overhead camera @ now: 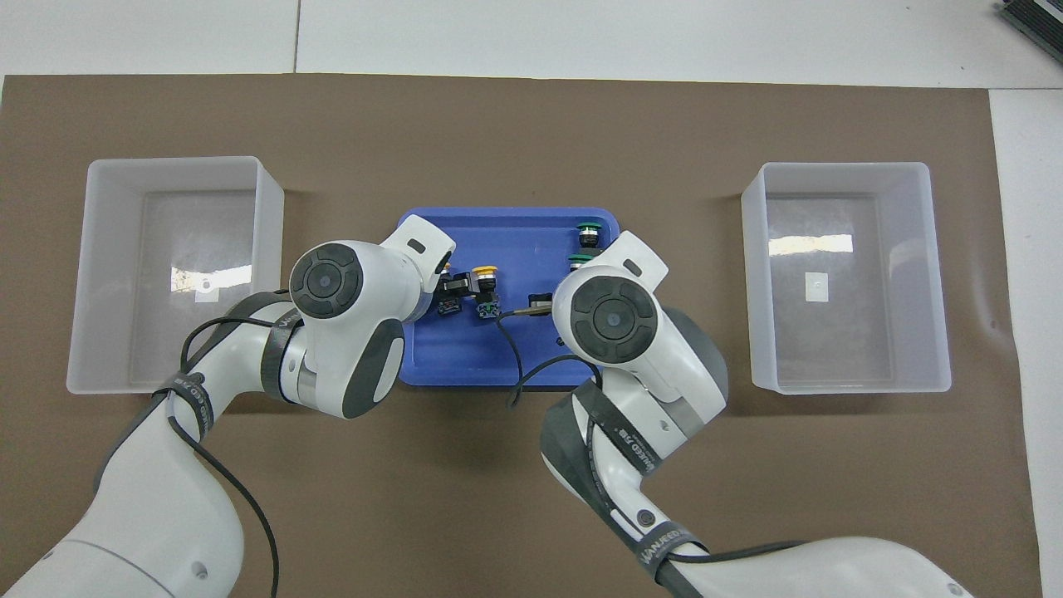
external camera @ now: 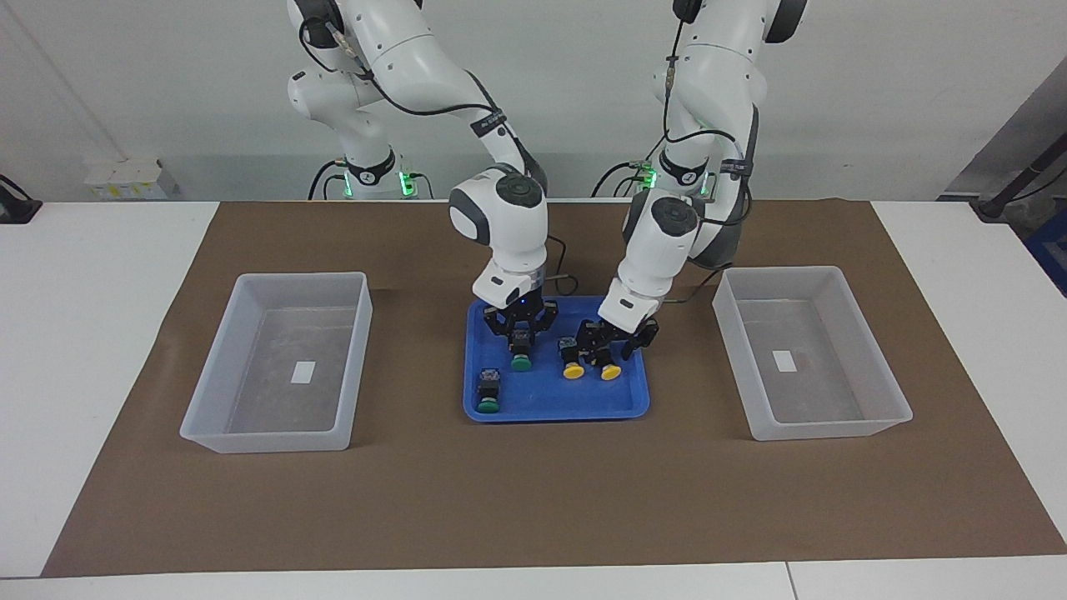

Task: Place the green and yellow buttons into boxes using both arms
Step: 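Carry the yellow button with the left gripper while the right gripper carries green, then release the yellow button in the bin while the right gripper releases green, then grasp the second green button with the right gripper while the left gripper returns, then carry the green button with the right gripper while the left gripper grasps yellow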

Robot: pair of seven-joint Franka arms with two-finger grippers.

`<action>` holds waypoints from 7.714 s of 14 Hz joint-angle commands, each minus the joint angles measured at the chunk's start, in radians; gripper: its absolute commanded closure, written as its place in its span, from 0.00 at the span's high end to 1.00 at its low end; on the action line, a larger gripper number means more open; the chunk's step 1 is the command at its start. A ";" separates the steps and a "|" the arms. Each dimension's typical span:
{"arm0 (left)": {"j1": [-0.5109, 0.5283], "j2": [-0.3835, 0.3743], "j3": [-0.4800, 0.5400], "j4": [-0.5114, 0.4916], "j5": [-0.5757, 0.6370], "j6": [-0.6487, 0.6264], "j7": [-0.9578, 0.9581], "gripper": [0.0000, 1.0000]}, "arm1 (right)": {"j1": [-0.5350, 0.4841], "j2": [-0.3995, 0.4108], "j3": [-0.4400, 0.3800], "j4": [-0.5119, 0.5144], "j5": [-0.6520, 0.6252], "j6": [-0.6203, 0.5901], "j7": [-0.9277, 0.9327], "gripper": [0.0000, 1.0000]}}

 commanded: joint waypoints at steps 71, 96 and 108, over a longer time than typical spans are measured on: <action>0.464 -0.012 0.034 0.183 0.184 -0.260 0.582 0.82 | -0.137 0.204 0.011 0.266 -0.087 0.079 -0.126 1.00; 0.050 -0.071 0.027 0.229 0.122 -0.426 0.047 0.76 | -0.057 0.263 0.009 0.175 -0.193 0.139 0.065 0.45; -0.084 0.011 0.025 0.133 0.087 -0.177 -0.048 0.75 | -0.218 0.004 0.011 0.146 -0.087 -0.082 -0.039 0.00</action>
